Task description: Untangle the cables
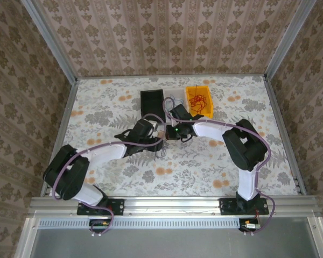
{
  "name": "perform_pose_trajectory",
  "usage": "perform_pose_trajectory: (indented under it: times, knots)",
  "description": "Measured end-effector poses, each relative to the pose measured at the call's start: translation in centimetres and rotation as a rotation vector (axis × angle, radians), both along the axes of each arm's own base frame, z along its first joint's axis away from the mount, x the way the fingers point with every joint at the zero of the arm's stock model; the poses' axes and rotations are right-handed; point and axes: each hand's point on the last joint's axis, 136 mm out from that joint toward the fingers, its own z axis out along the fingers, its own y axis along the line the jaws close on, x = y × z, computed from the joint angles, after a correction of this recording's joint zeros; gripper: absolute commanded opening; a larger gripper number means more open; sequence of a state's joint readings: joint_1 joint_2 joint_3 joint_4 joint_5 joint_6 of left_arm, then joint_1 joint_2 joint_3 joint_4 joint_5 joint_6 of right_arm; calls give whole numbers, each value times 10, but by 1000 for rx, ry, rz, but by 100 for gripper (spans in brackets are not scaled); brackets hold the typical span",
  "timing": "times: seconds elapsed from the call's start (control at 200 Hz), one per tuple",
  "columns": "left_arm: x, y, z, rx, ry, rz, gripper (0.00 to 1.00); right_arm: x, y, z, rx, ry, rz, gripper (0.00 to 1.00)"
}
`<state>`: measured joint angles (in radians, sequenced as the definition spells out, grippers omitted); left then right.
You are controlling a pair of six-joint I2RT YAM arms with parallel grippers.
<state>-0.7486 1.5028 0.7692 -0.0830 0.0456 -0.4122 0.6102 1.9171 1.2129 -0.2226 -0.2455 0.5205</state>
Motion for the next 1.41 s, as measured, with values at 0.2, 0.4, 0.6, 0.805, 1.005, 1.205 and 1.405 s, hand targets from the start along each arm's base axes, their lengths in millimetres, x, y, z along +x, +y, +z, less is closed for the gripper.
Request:
perform_pose_trajectory:
  times: [0.2,0.4,0.6,0.805,1.005,1.205,1.405]
  knots:
    - [6,-22,-19,83,-2,-59,26,-3,-2,-5,18,27,-25,6]
    - [14,-15,-39,154,2,-18,0,-7,-14,4,35,24,-64,4]
    - [13,15,-32,114,-3,90,0,5,-84,40,12,-64,-275,2]
    - [8,81,-23,14,0,309,0,12,-171,69,-49,-167,-538,2]
    - [15,122,-11,-40,-19,492,0,5,-217,98,-80,-254,-681,3]
    - [8,177,-18,74,17,739,0,-2,-237,146,-61,-392,-756,3]
    - [-6,208,-28,160,73,879,0,-11,-253,197,-37,-533,-791,3]
